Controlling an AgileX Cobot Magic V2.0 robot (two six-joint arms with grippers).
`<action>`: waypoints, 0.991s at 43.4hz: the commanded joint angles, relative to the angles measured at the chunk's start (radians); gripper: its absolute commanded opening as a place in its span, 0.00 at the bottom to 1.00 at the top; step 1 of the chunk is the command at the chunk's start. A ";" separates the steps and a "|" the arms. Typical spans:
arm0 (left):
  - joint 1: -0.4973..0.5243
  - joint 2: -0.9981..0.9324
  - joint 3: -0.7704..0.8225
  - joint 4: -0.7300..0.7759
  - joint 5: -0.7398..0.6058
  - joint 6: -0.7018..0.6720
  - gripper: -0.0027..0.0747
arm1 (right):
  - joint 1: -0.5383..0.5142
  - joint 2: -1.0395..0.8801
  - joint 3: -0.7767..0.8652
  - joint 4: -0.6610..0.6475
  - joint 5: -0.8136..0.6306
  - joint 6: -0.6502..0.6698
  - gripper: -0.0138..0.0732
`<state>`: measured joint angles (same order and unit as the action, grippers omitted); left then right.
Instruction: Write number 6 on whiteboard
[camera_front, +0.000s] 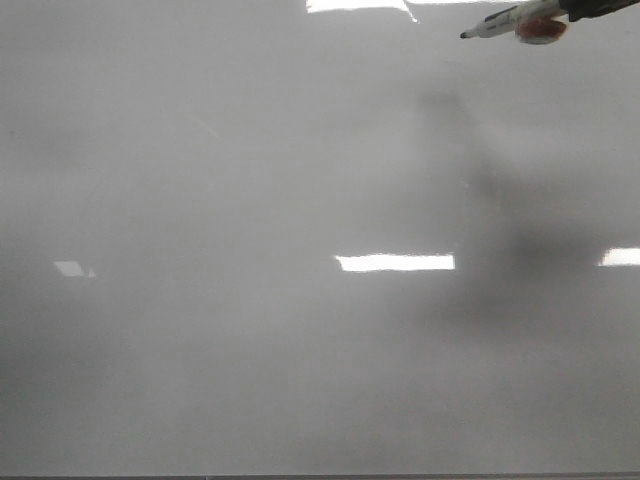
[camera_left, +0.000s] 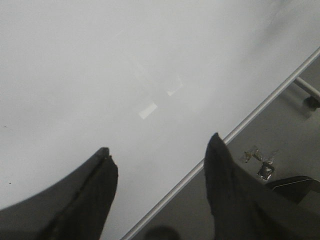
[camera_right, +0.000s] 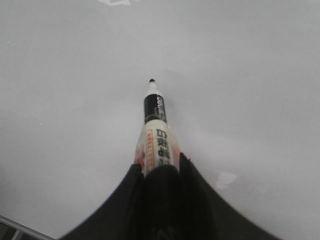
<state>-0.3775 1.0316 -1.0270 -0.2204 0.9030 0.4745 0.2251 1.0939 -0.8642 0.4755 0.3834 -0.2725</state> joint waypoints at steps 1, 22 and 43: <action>0.004 -0.018 -0.027 -0.023 -0.066 -0.008 0.53 | -0.004 0.004 -0.049 0.020 -0.086 -0.013 0.02; 0.004 -0.018 -0.027 -0.023 -0.068 -0.008 0.53 | 0.000 0.138 -0.071 0.020 -0.073 -0.013 0.02; 0.004 -0.018 -0.027 -0.023 -0.072 -0.008 0.53 | -0.029 0.128 -0.071 -0.035 0.042 -0.055 0.02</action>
<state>-0.3775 1.0316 -1.0270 -0.2204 0.8942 0.4745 0.2105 1.2698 -0.9054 0.4370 0.5405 -0.3178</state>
